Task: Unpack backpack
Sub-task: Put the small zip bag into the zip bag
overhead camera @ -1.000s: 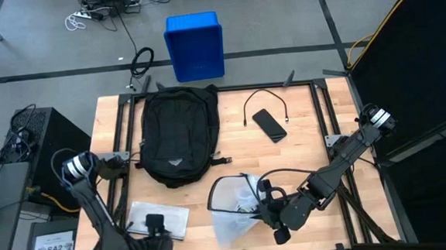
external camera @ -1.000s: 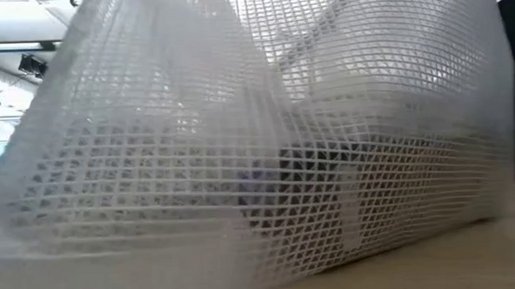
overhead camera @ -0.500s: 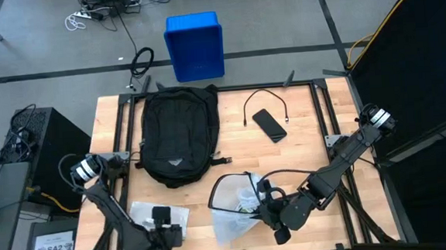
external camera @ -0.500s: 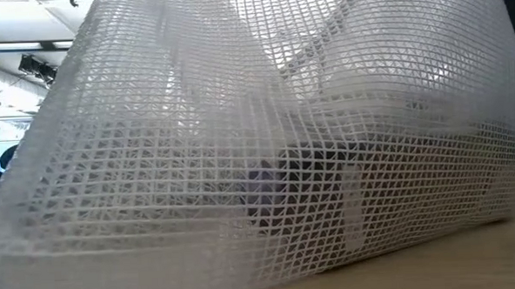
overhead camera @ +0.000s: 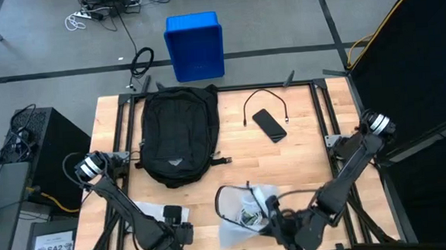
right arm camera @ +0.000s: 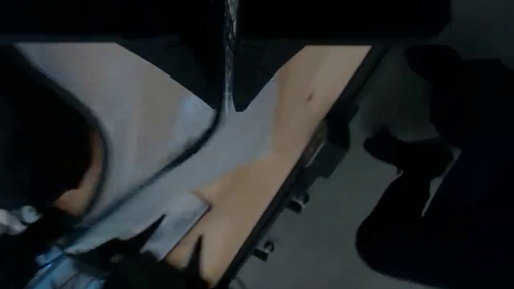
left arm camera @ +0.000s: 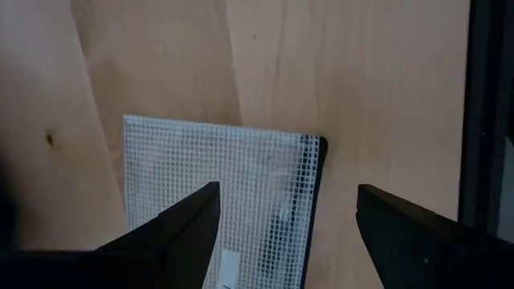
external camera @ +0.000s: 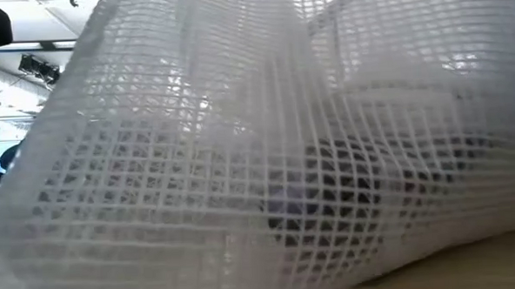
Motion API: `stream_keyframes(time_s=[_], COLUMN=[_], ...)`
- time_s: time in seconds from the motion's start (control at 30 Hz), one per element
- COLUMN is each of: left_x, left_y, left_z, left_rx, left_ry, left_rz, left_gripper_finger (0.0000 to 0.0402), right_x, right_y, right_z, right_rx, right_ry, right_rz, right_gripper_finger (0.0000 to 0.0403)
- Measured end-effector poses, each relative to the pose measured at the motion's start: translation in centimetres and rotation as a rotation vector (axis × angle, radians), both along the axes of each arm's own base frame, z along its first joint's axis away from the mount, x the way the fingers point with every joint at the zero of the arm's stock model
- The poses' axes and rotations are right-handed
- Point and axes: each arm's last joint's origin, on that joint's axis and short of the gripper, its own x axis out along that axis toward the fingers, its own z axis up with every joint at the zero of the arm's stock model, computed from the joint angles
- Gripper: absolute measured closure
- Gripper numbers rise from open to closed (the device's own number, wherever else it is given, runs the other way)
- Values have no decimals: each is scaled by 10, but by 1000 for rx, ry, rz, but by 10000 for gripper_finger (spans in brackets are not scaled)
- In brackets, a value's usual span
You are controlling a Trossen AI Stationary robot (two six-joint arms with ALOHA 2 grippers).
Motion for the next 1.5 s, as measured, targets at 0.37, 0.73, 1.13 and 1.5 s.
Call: stream_keyframes(time_s=[0.37,0.73,1.13,1.5], left_x=[-2,-31,-41,-32], left_y=[-1,34,50,46], left_z=[-2,-44,-68,-70], left_rx=[-45,-159,-152,-139], left_ry=[47,43,-9,-131], left_rz=[18,102,152,68], left_gripper_finger=[145,145,164,377], right_x=[10,14,18,19], right_y=[14,17,17,18], right_z=[-33,-28,-23,-22], right_rx=[3,20,56,93], right_ry=[32,-31,-84,-90], right_rz=[-48,-46,-71,-86], right_gripper_finger=[403,403,403,403])
